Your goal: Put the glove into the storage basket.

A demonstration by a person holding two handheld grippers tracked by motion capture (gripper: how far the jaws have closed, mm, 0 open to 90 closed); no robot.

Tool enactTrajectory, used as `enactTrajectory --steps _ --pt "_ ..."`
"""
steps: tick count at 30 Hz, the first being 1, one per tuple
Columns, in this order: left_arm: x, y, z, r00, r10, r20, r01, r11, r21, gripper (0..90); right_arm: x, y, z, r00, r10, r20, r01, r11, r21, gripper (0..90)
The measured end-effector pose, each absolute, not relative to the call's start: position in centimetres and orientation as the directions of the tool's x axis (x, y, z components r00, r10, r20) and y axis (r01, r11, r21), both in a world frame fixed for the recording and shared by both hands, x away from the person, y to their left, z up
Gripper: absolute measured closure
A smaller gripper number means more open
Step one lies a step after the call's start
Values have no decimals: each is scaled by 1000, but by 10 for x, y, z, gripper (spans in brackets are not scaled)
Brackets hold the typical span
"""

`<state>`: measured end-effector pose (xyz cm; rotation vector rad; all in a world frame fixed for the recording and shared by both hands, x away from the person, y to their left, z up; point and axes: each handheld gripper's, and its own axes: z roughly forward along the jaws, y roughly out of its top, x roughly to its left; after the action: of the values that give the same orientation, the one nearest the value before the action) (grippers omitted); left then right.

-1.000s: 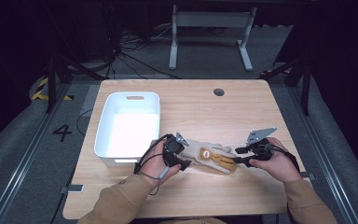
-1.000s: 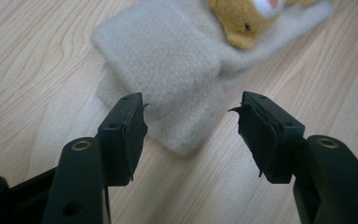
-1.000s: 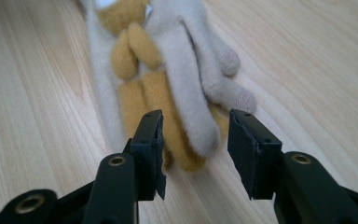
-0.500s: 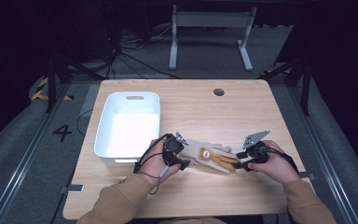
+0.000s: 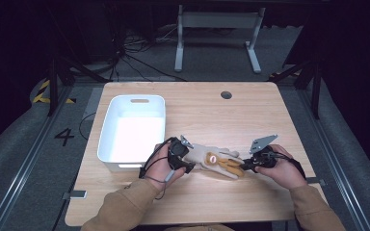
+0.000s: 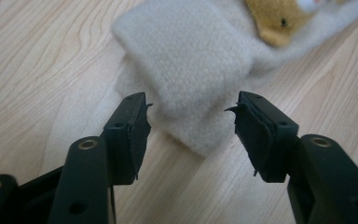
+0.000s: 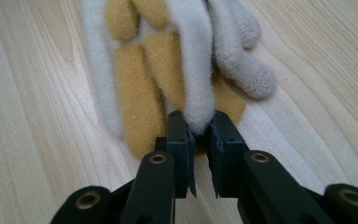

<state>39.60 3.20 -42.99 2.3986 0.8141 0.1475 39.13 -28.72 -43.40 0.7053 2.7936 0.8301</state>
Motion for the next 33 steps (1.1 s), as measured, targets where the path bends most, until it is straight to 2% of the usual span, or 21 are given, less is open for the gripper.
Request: enactTrajectory --steps 5,10,11,13,15,33 --pt "399 30 -432 814 575 -79 514 -650 559 605 391 -286 -433 -879 477 -4 397 736 548 815" --pt "398 28 -435 825 563 -57 498 -674 546 654 391 -284 -433 -879 476 1 399 735 549 817" --pt "398 28 -434 828 558 -52 491 -677 548 683 391 -284 -433 -879 478 0 399 734 549 817" --pt "397 29 -433 830 556 -42 483 -679 553 800 390 -283 -433 -876 481 4 405 732 547 822" --pt "396 30 -431 834 550 -38 475 -681 557 836 390 -283 -431 -877 481 2 402 731 551 826" --pt "379 38 -407 846 532 -5 419 -659 625 864 388 -288 -403 -849 527 -38 397 683 613 842"
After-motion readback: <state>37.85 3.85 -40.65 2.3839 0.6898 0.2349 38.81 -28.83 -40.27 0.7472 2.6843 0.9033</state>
